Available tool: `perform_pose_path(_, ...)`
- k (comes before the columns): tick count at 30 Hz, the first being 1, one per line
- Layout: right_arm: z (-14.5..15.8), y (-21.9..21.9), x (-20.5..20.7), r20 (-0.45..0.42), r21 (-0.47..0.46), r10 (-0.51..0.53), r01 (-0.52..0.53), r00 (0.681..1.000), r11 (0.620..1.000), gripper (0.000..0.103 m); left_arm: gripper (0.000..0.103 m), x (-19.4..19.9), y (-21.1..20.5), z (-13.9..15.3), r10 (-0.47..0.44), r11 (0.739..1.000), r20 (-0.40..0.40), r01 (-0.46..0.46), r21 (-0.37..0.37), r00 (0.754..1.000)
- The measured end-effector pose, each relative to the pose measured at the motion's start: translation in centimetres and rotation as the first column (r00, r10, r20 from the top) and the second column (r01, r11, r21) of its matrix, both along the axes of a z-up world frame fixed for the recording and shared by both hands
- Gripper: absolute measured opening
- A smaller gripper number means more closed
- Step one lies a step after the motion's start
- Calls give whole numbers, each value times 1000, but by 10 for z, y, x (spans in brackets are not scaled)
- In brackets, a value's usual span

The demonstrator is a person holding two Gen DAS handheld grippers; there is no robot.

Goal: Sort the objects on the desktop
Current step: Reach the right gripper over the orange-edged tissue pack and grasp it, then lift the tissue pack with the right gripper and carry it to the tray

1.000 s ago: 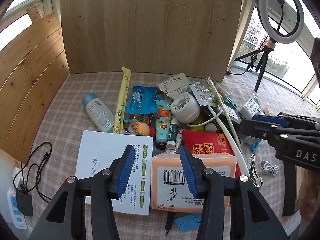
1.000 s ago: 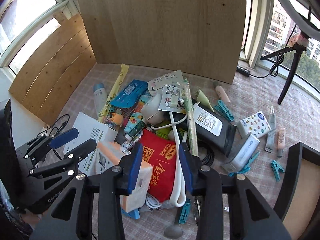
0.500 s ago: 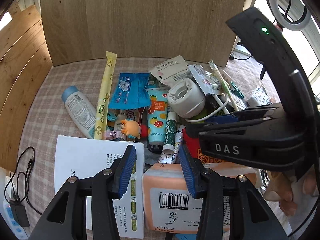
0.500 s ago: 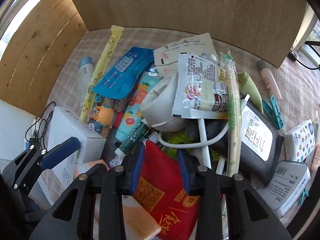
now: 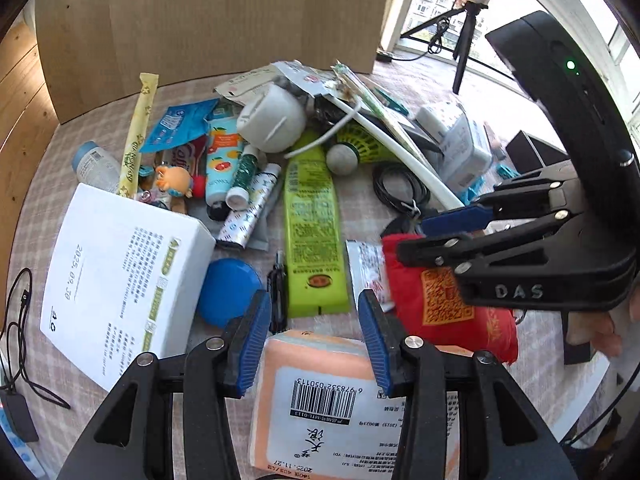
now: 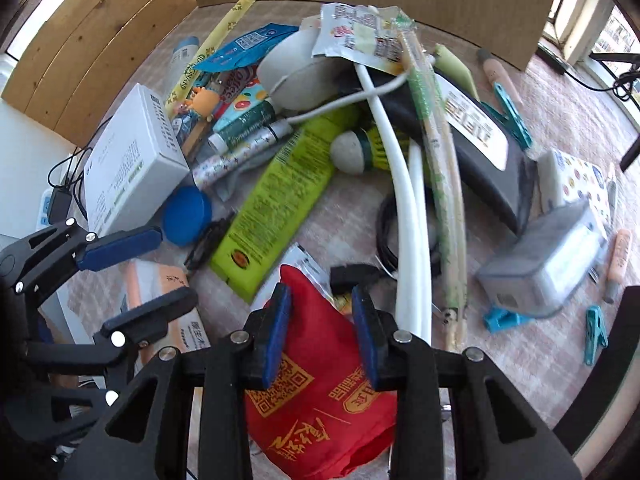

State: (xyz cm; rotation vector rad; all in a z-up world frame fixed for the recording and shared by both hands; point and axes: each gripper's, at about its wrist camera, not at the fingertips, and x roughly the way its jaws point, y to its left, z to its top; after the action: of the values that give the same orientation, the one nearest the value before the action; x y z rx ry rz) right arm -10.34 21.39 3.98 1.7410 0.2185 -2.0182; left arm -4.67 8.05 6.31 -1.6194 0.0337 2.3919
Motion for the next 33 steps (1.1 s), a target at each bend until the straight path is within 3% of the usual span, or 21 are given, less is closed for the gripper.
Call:
perform_pose_path(5, 7, 49, 26, -42, 49, -84, 86, 996, 995, 31, 42, 25, -5, 5, 23, 998, -32, -25, -55, 999)
perform_pose_path(9, 34, 73, 48, -87, -58, -174, 170, 981, 984, 31, 42, 38, -32, 18, 111, 991, -81, -116, -65, 991)
perform_pose_path(14, 59, 60, 85, -132, -223, -180, 148, 975, 964, 32, 45, 58, -65, 26, 192, 981, -94, -195, -25, 977)
perform_pose_path(17, 61, 34, 102, -170, -244, -137, 93, 976, 965, 50, 53, 74, -72, 25, 209, 978, -77, -210, -4, 975)
perform_pose_path(18, 63, 29, 113, -189, -241, -120, 73, 975, 968, 55, 57, 79, -73, 23, 208, 978, -70, -208, 3, 976)
perform_pose_path(23, 58, 4, 119, -239, -187, -75, 30, 968, 982, 61, 77, 96, -63, 17, 194, 981, -55, -193, 25, 979)
perform_pose_path(33, 56, 2, 124, -273, -113, -110, 82, 956, 990, 65, 77, 105, -49, 13, 112, 992, -45, -109, 69, 993)
